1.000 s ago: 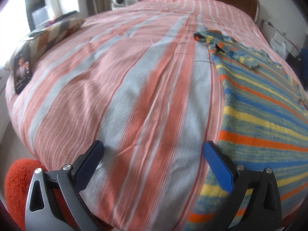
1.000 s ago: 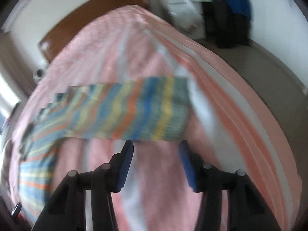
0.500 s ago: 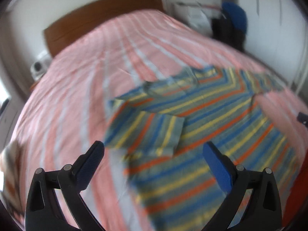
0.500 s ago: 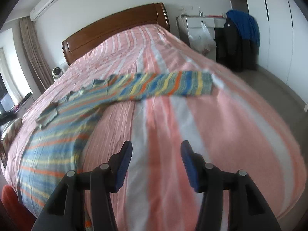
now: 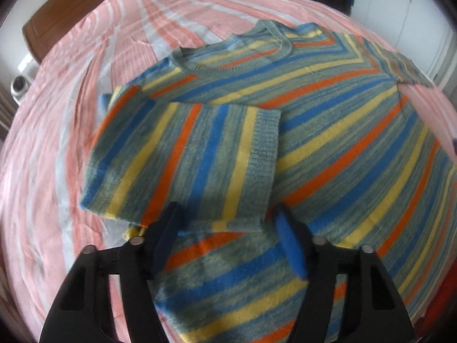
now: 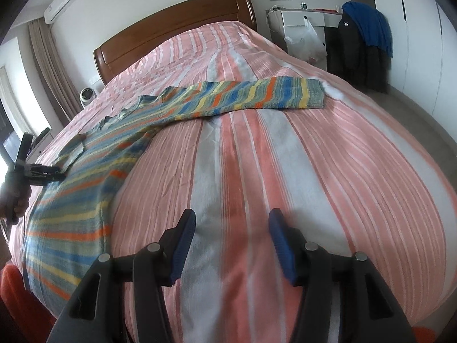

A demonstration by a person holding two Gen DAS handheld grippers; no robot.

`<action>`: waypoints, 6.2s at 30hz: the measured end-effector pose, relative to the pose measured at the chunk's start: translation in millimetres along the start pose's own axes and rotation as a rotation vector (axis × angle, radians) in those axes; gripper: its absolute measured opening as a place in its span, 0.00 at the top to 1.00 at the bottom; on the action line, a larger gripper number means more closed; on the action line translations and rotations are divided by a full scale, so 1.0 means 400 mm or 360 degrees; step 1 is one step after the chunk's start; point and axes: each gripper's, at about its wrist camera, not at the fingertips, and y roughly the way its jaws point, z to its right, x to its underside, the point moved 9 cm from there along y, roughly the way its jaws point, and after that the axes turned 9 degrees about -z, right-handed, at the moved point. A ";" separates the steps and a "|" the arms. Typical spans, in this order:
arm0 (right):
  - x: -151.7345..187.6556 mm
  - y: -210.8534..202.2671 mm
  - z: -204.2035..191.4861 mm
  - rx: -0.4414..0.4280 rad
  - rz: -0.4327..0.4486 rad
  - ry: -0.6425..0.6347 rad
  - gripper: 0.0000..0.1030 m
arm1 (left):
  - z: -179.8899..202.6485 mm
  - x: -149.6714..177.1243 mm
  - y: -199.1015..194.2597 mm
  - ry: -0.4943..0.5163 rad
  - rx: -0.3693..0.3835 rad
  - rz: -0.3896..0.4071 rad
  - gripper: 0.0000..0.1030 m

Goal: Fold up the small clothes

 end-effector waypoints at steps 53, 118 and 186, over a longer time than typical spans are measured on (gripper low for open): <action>0.010 0.018 -0.030 0.0159 0.0009 -0.0145 0.36 | -0.669 0.566 -0.284 -0.1878 -0.0225 0.0558 0.19; -0.035 0.050 0.044 0.0408 0.0132 -0.0090 0.15 | -0.406 0.324 -0.035 -0.1001 -0.0340 0.0328 0.00; -0.032 0.049 0.041 0.0412 0.0135 -0.0090 0.15 | -0.406 0.323 -0.034 -0.1000 -0.0340 0.0328 0.00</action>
